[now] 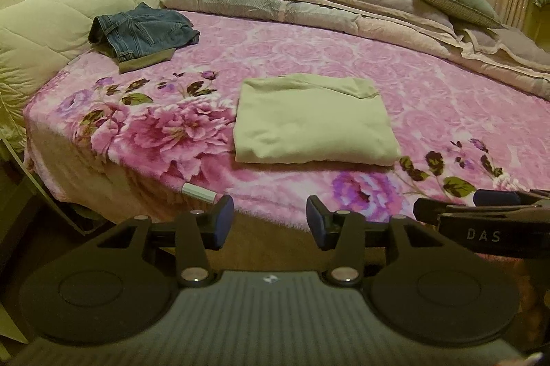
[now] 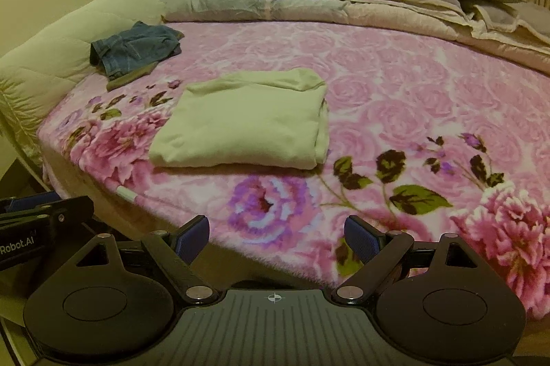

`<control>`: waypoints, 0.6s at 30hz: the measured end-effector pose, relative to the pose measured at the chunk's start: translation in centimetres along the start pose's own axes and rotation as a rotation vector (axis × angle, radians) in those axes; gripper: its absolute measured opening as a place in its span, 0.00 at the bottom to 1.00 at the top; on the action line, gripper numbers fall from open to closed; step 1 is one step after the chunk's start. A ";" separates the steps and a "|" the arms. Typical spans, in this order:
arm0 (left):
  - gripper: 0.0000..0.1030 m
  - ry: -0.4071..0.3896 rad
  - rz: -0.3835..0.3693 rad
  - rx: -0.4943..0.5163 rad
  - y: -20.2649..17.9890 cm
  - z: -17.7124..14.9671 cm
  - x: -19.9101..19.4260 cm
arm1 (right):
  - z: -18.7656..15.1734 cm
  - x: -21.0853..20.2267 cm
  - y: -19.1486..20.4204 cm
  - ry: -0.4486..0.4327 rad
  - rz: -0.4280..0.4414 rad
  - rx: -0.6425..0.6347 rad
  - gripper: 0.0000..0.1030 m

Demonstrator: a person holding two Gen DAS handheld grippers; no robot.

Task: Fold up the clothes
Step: 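Close both grippers on the edge of the folded yellow shirt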

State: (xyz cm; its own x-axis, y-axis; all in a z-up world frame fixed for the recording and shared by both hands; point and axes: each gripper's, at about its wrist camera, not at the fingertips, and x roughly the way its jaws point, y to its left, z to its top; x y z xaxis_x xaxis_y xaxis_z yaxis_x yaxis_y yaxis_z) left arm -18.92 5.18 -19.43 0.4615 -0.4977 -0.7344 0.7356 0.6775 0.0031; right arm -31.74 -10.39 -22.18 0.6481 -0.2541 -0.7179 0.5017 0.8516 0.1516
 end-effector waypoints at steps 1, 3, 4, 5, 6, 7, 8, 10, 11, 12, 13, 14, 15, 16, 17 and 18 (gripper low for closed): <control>0.41 0.001 -0.002 0.003 0.0 -0.1 0.0 | 0.0 0.0 0.0 0.001 0.000 -0.001 0.86; 0.41 0.005 -0.005 0.007 -0.2 -0.1 0.2 | 0.0 0.0 0.0 0.002 0.003 -0.006 0.86; 0.41 0.007 -0.006 0.009 -0.2 -0.1 0.3 | 0.0 0.1 0.0 0.002 0.004 -0.008 0.86; 0.42 0.009 -0.009 0.013 -0.2 -0.1 0.5 | 0.0 0.2 0.1 0.002 0.005 -0.010 0.86; 0.42 0.010 -0.015 0.016 -0.3 -0.1 0.6 | 0.0 0.3 0.1 0.003 0.008 -0.012 0.86; 0.42 0.011 -0.021 0.014 -0.2 -0.2 0.8 | 0.0 0.5 0.0 0.006 0.012 -0.014 0.86; 0.42 0.011 -0.028 0.007 0.0 -0.2 1.2 | 0.0 0.8 -0.1 0.010 0.015 -0.013 0.86; 0.44 0.011 -0.056 -0.028 1.0 -0.1 2.0 | 0.0 1.3 -0.5 0.017 0.024 -0.007 0.86; 0.46 0.011 -0.078 -0.058 1.7 0.0 2.5 | 0.1 1.7 -1.0 0.021 0.034 0.009 0.86; 0.46 0.010 -0.109 -0.100 2.7 0.2 3.1 | 0.1 2.1 -1.7 0.028 0.047 0.033 0.86; 0.46 0.009 -0.140 -0.146 3.7 0.4 3.7 | 0.2 2.6 -2.3 0.034 0.059 0.058 0.86; 0.46 0.007 -0.174 -0.202 4.8 0.6 4.5 | 0.3 3.0 -3.0 0.041 0.073 0.084 0.86; 0.46 0.005 -0.212 -0.255 5.9 0.9 5.4 | 0.5 3.6 -4.1 0.046 0.096 0.128 0.86; 0.46 0.006 -0.249 -0.307 6.9 1.2 6.3 | 0.7 4.0 -4.8 0.047 0.117 0.166 0.86; 0.46 0.011 -0.281 -0.357 7.9 1.6 7.3 | 1.1 4.6 -6.0 0.047 0.143 0.219 0.86; 0.46 0.019 -0.308 -0.399 8.7 2.1 8.3 | 1.4 5.2 -7.0 0.046 0.164 0.265 0.86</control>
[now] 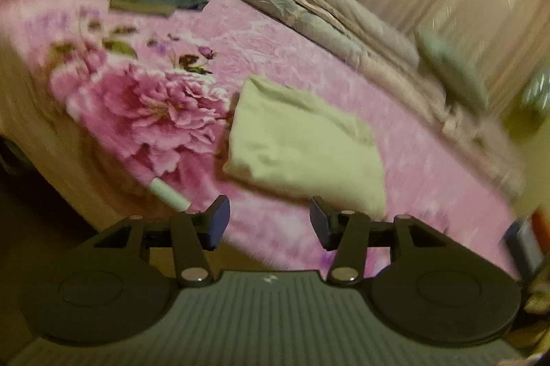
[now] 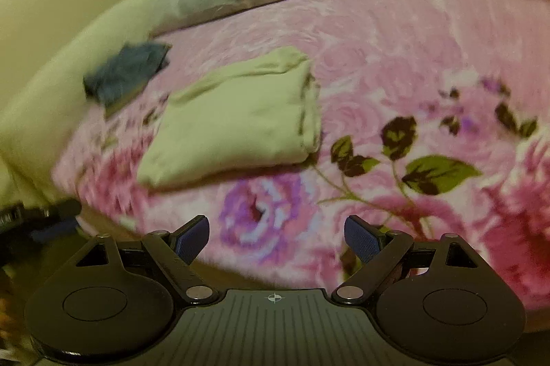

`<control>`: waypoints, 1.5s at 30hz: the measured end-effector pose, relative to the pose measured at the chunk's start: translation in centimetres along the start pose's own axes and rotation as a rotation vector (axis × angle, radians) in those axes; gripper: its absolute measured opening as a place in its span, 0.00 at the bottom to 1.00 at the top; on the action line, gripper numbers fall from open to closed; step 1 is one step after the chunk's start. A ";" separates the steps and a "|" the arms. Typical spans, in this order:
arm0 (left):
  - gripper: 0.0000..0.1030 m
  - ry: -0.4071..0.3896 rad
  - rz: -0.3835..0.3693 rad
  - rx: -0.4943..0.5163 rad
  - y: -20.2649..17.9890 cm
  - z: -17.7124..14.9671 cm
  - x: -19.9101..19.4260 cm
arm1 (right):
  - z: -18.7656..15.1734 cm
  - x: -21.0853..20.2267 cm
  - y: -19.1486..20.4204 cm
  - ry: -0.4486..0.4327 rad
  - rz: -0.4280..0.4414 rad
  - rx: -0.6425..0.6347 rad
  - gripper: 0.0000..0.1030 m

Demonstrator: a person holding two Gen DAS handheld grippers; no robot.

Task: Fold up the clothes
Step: 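Close both grippers on the edge of the folded yellow shirt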

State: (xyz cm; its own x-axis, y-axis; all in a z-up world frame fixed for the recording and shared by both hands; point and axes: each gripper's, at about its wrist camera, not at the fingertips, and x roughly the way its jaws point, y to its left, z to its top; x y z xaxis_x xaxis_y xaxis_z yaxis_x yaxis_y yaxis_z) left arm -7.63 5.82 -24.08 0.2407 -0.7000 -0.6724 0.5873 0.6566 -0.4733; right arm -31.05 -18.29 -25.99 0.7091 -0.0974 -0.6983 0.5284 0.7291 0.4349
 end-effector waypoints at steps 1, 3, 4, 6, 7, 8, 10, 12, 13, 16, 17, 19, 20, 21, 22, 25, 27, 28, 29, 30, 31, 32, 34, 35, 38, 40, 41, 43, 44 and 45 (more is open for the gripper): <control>0.46 0.010 -0.015 -0.033 0.7 0.8 0.9 | 0.7 0.5 -1.1 -0.005 0.031 0.052 0.86; 0.47 0.031 -0.041 -0.086 1.9 2.2 3.0 | 2.1 1.5 -3.1 -0.013 0.087 0.152 0.86; 0.48 0.040 -0.048 -0.109 2.4 2.9 4.1 | 2.8 2.1 -4.1 -0.016 0.112 0.194 0.86; 0.49 0.057 -0.088 -0.149 3.4 4.0 6.4 | 4.1 3.2 -5.8 -0.022 0.155 0.268 0.86; 0.49 0.067 -0.112 -0.174 4.0 4.5 7.7 | 4.7 3.8 -6.6 -0.025 0.173 0.300 0.86; 0.49 0.074 -0.134 -0.191 4.5 4.9 8.7 | 5.4 4.4 -7.3 -0.022 0.193 0.332 0.86; 0.49 0.082 -0.177 -0.227 5.6 5.5 10.9 | 6.4 6.0 -9.0 -0.013 0.242 0.408 0.86; 0.49 0.091 -0.194 -0.259 6.6 6.1 12.8 | 7.2 7.7 -10.5 0.006 0.308 0.486 0.86; 0.50 0.096 -0.204 -0.271 6.9 6.4 13.7 | 7.5 8.4 -10.9 0.009 0.328 0.512 0.86; 0.50 0.124 -0.194 -0.260 7.2 7.1 15.8 | 8.6 10.6 -11.7 0.035 0.351 0.532 0.86; 0.50 0.135 -0.191 -0.248 7.2 7.2 16.3 | 9.1 11.3 -11.7 0.046 0.348 0.516 0.86; 0.50 0.155 -0.206 -0.235 7.1 7.5 17.4 | 10.0 12.3 -11.5 0.060 0.365 0.469 0.86; 0.50 0.162 -0.217 -0.234 7.1 7.7 17.8 | 10.5 12.8 -11.4 0.068 0.377 0.447 0.86; 0.50 0.169 -0.228 -0.234 7.1 7.8 18.2 | 10.9 13.3 -11.1 0.085 0.385 0.426 0.85; 0.50 0.177 -0.241 -0.237 7.0 8.0 18.7 | 11.4 13.8 -10.9 0.106 0.387 0.405 0.83; 0.48 0.219 -0.298 -0.239 6.5 8.5 20.5 | 12.6 15.7 -10.9 0.161 0.409 0.385 0.61; 0.47 0.238 -0.326 -0.231 6.0 8.6 21.7 | 13.2 17.3 -11.4 0.193 0.476 0.399 0.61; 0.47 0.241 -0.339 -0.229 5.8 8.6 22.0 | 13.5 17.9 -11.4 0.208 0.501 0.387 0.61; 0.47 0.245 -0.353 -0.228 5.6 8.6 22.4 | 13.7 18.4 -11.4 0.216 0.521 0.371 0.60; 0.46 0.248 -0.366 -0.226 5.4 8.7 22.8 | 13.9 18.8 -11.4 0.224 0.540 0.356 0.51; 0.42 0.253 -0.378 -0.228 5.3 8.7 23.2 | 13.8 19.1 -11.4 0.232 0.543 0.348 0.41; 0.33 0.263 -0.386 -0.238 5.4 8.6 23.5 | 13.7 19.4 -11.7 0.240 0.551 0.362 0.39; 0.22 0.298 -0.397 -0.266 5.2 8.2 24.1 | 13.4 19.7 -12.0 0.247 0.567 0.404 0.34; 0.15 0.315 -0.404 -0.279 5.0 8.2 24.4 | 13.4 19.5 -11.9 0.254 0.554 0.409 0.33; 0.12 0.330 -0.366 -0.218 3.2 9.1 24.0 | 13.9 18.6 -11.5 0.271 0.516 0.443 0.28; 0.11 0.342 -0.349 -0.193 1.8 10.1 23.0 | 14.6 17.0 -11.1 0.253 0.522 0.464 0.26; 0.11 0.348 -0.356 -0.197 0.9 10.6 22.3 | 15.1 15.7 -11.0 0.239 0.517 0.476 0.26; 0.11 0.365 -0.372 -0.189 -1.4 12.0 20.8 | 16.1 12.7 -11.1 0.215 0.505 0.512 0.26; 0.11 0.376 -0.383 -0.176 -3.0 12.7 19.9 | 16.6 10.9 -11.3 0.203 0.497 0.537 0.26; 0.11 0.392 -0.394 -0.159 -4.7 13.5 19.1 | 17.2 9.2 -11.4 0.192 0.489 0.561 0.26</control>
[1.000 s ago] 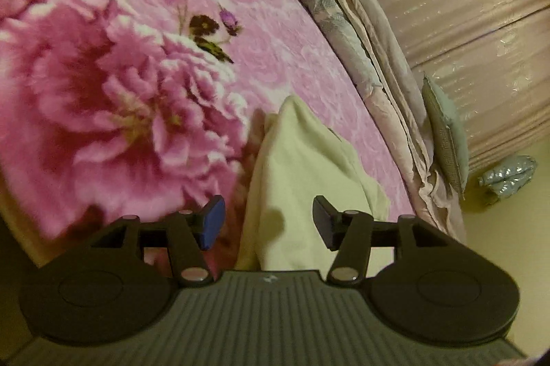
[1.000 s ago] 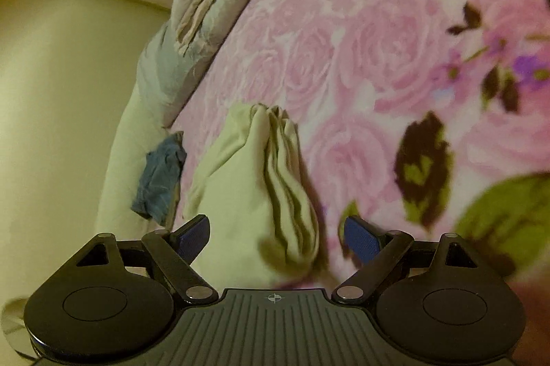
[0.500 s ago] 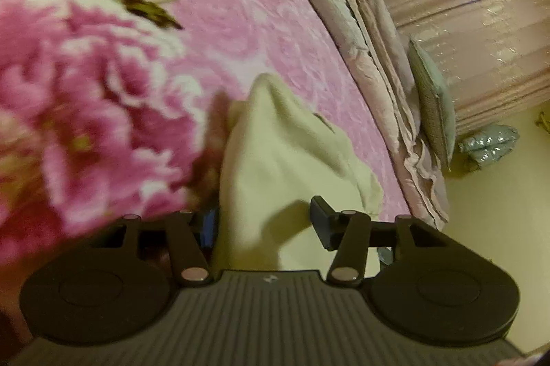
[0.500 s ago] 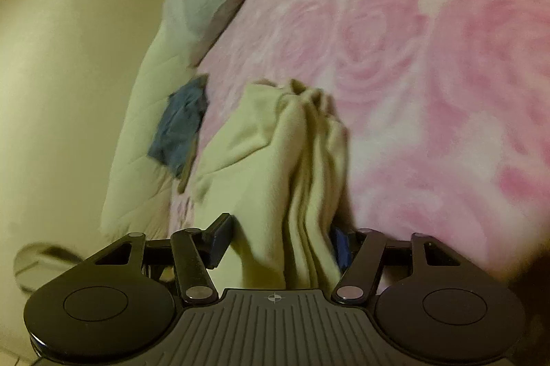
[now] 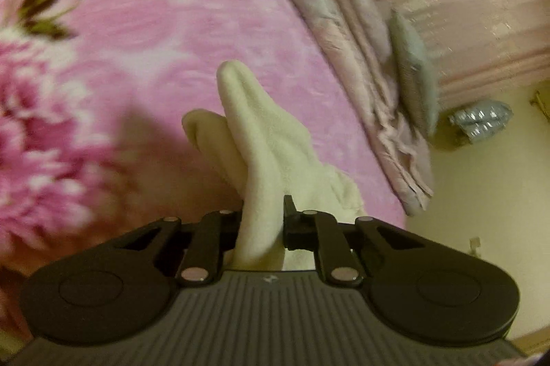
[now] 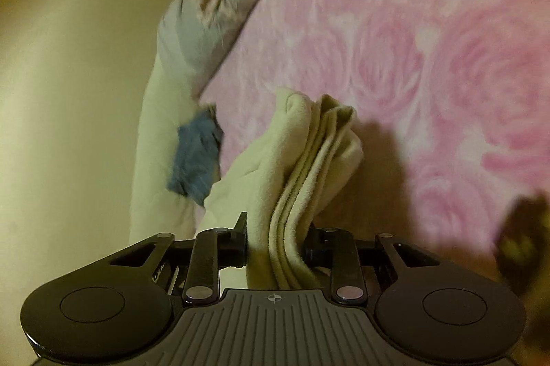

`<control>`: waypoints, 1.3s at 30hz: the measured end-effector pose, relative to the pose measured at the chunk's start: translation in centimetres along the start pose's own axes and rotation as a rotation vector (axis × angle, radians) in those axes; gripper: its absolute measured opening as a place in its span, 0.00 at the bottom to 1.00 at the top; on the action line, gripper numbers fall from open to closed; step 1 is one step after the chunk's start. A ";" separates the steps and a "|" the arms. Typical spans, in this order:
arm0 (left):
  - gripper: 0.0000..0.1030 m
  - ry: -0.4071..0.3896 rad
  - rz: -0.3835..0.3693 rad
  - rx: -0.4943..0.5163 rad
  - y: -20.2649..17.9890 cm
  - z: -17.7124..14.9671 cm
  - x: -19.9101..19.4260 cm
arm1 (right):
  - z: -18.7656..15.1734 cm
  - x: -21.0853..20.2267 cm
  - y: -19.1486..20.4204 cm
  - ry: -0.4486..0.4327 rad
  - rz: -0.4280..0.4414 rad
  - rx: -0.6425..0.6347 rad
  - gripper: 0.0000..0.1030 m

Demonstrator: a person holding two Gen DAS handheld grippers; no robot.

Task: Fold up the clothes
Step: 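Close both grippers on the edge of the folded yellow shirt, then lift and carry the folded shirt with both grippers to the clothes pile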

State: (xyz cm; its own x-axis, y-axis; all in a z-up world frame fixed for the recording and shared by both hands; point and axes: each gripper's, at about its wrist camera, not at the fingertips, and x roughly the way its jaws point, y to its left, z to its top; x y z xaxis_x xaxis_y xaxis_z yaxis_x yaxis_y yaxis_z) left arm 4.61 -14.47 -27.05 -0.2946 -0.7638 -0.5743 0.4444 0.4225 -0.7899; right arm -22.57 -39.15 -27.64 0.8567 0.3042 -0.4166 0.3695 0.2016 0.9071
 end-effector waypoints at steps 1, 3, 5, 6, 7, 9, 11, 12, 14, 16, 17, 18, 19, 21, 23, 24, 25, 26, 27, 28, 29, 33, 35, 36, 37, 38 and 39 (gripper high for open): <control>0.11 0.021 -0.007 0.016 -2.1 0.2 -0.1 | 0.1 -1.8 1.1 -0.022 -0.005 0.008 0.26; 0.11 0.071 -0.035 0.057 -6.6 0.5 0.0 | 0.1 -6.1 3.4 -0.076 -0.010 0.027 0.26; 0.11 0.126 -0.072 0.102 -11.2 0.7 0.5 | 0.0 -10.9 5.4 -0.144 -0.015 0.050 0.26; 0.11 0.154 -0.095 0.126 -13.7 0.7 1.0 | -0.2 -13.3 6.3 -0.185 -0.017 0.061 0.26; 0.11 0.181 -0.115 0.145 -15.8 0.5 1.6 | -0.4 -15.7 7.2 -0.227 -0.020 0.071 0.26; 0.11 0.243 -0.152 0.197 -20.0 -0.1 3.2 | -1.1 -20.4 8.5 -0.329 -0.030 0.096 0.27; 0.11 0.315 -0.187 0.265 -24.2 -1.1 5.6 | -1.4 -23.3 9.5 -0.428 -0.043 0.119 0.27; 0.11 0.353 -0.206 0.299 -26.2 -1.8 7.0 | -1.8 -25.2 9.7 -0.481 -0.049 0.133 0.27; 0.11 0.432 -0.242 0.358 -30.1 -3.6 10.1 | -2.7 -28.9 9.1 -0.583 -0.058 0.172 0.27; 0.11 0.509 -0.269 0.413 -33.8 -6.2 13.6 | -3.4 -32.9 8.0 -0.680 -0.067 0.217 0.27; 0.11 0.543 -0.280 0.440 -35.5 -7.6 15.2 | -3.7 -34.8 7.3 -0.724 -0.074 0.239 0.27; 0.11 0.575 -0.292 0.467 -37.4 -9.0 17.1 | -3.9 -36.9 6.4 -0.771 -0.080 0.257 0.27; 0.11 0.603 -0.306 0.488 -39.3 -10.5 19.1 | -3.9 -38.8 5.7 -0.803 -0.083 0.267 0.27; 0.11 0.645 -0.334 0.517 -42.9 -13.2 22.9 | -3.3 -42.5 4.2 -0.867 -0.092 0.283 0.27; 0.11 0.666 -0.362 0.551 -46.5 -16.1 26.8 | -1.5 -46.3 2.4 -0.911 -0.099 0.279 0.27; 0.11 0.672 -0.373 0.558 -48.3 -17.5 28.8 | -0.3 -48.4 1.3 -0.930 -0.107 0.272 0.27; 0.11 0.677 -0.383 0.564 -50.1 -19.0 30.8 | 1.0 -50.6 0.3 -0.944 -0.114 0.268 0.27; 0.11 0.680 -0.392 0.570 -52.0 -20.3 32.9 | 2.4 -52.9 -0.7 -0.958 -0.121 0.264 0.27; 0.11 0.680 -0.402 0.580 -54.0 -21.6 35.0 | 3.8 -55.8 -1.8 -0.972 -0.128 0.258 0.27; 0.11 0.680 -0.415 0.588 -56.0 -22.9 36.9 | 5.3 -58.2 -2.4 -0.983 -0.135 0.247 0.27; 0.11 0.679 -0.429 0.594 -58.0 -24.1 38.9 | 6.8 -60.5 -3.1 -0.994 -0.142 0.237 0.27; 0.11 0.656 -0.491 0.623 -65.6 -27.8 46.6 | 13.5 -68.1 -5.2 -1.041 -0.166 0.183 0.27; 0.11 0.645 -0.519 0.635 -68.5 -29.1 49.8 | 16.0 -70.7 -5.8 -1.064 -0.168 0.158 0.27; 0.11 0.641 -0.528 0.642 -69.7 -29.6 51.1 | 17.2 -71.8 -6.3 -1.075 -0.168 0.149 0.27; 0.11 0.635 -0.534 0.656 -70.9 -30.1 52.4 | 18.3 -72.6 -7.0 -1.080 -0.167 0.143 0.27; 0.11 0.629 -0.539 0.672 -71.9 -30.6 53.6 | 19.4 -73.3 -7.6 -1.085 -0.166 0.137 0.27; 0.11 0.621 -0.543 0.692 -72.6 -31.0 54.6 | 20.5 -74.0 -8.3 -1.090 -0.165 0.132 0.27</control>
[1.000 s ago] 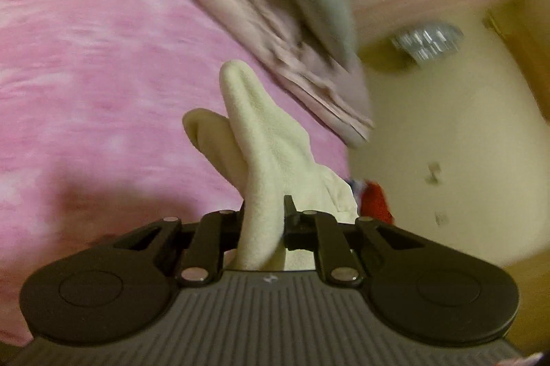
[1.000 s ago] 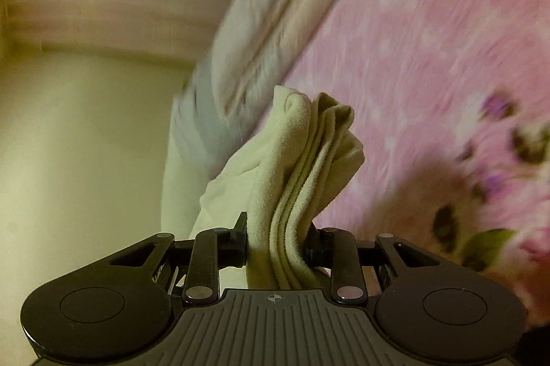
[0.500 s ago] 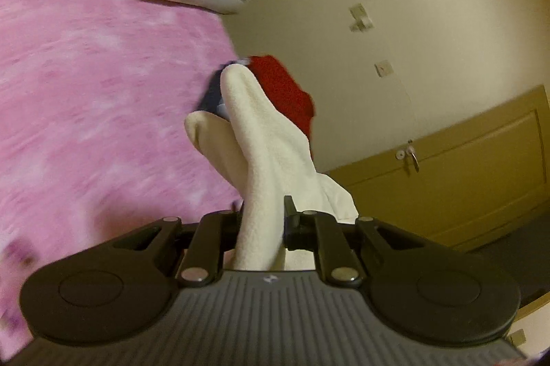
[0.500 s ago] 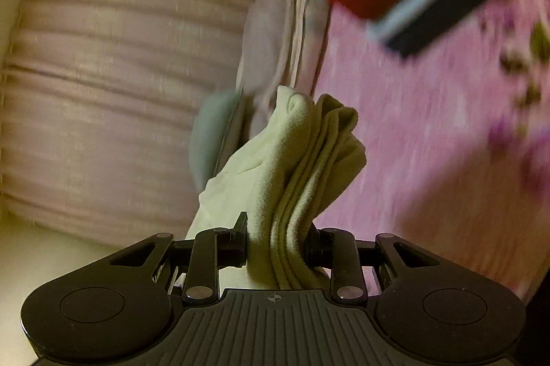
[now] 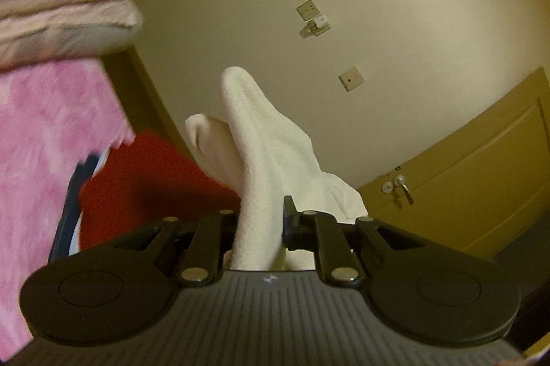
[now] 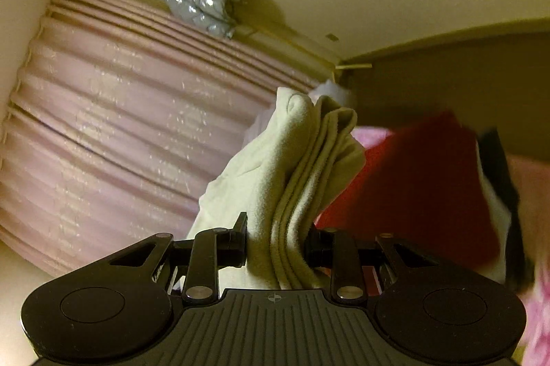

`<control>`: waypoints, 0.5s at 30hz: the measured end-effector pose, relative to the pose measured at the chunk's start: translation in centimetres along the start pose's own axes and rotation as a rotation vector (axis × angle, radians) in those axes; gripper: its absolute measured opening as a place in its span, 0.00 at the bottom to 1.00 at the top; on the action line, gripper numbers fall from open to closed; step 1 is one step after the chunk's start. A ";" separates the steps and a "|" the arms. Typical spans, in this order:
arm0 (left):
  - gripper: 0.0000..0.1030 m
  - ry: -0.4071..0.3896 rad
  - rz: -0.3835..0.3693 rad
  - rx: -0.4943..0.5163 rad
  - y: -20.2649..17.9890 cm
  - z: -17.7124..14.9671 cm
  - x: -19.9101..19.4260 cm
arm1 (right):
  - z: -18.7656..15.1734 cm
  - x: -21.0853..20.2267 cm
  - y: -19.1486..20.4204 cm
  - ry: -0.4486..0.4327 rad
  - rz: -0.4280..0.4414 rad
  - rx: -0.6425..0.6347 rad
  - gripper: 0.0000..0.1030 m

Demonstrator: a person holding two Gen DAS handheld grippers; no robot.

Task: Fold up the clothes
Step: 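Lift and carry the folded shirt with both grippers to the clothes pile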

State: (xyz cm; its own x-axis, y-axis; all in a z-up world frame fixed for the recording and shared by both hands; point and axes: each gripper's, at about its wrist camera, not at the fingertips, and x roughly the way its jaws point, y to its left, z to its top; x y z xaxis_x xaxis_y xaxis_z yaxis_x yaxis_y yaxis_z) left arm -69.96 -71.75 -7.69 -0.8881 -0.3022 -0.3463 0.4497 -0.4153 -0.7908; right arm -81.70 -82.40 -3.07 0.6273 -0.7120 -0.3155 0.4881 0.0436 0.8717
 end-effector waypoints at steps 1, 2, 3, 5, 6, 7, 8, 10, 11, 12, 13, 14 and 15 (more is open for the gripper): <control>0.11 0.000 0.003 0.016 0.0 0.5 1.0 | 0.5 0.6 -0.5 -0.002 0.003 0.001 0.27; 0.11 0.003 0.006 0.019 0.2 0.7 1.7 | 1.0 1.3 -1.0 -0.003 0.005 0.003 0.27; 0.11 0.008 0.010 0.016 0.7 0.8 2.5 | 1.6 2.0 -1.6 -0.002 0.001 0.006 0.28; 0.11 0.027 0.027 0.006 2.0 0.7 4.0 | 1.7 3.2 -3.1 0.008 -0.011 0.017 0.28; 0.11 0.038 0.037 0.003 2.8 0.7 4.8 | 1.8 3.8 -4.0 0.016 -0.020 0.023 0.28; 0.11 0.049 0.047 -0.001 3.6 0.6 5.6 | 2.0 4.4 -4.8 0.024 -0.028 0.030 0.28; 0.11 0.058 0.054 -0.004 4.2 0.6 6.3 | 2.2 4.9 -5.9 0.033 -0.034 0.038 0.28; 0.11 0.072 0.063 -0.010 5.6 0.5 7.3 | 2.3 5.6 -7.8 0.044 -0.045 0.056 0.28; 0.11 0.077 0.066 -0.012 6.3 0.5 7.8 | 2.4 5.9 -8.5 0.046 -0.048 0.061 0.28; 0.11 0.082 0.068 -0.014 6.9 0.4 8.2 | 2.5 6.1 -9.3 0.048 -0.050 0.067 0.28; 0.11 0.086 0.066 -0.017 7.4 0.5 8.5 | 2.6 6.4 -10.0 0.051 -0.053 0.072 0.28; 0.11 0.090 0.065 -0.019 7.9 0.5 8.8 | 2.7 6.6 -10.4 0.050 -0.055 0.074 0.28; 0.12 0.095 0.063 -0.019 8.4 0.5 9.1 | 2.8 6.8 -10.7 0.047 -0.059 0.072 0.28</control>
State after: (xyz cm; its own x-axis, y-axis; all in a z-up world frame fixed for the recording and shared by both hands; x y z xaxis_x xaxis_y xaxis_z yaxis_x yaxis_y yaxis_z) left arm -74.27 -78.45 -17.21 -0.8633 -0.2446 -0.4413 0.5042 -0.3815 -0.7748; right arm -84.35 -89.63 -13.50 0.6272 -0.6784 -0.3827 0.4814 -0.0487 0.8752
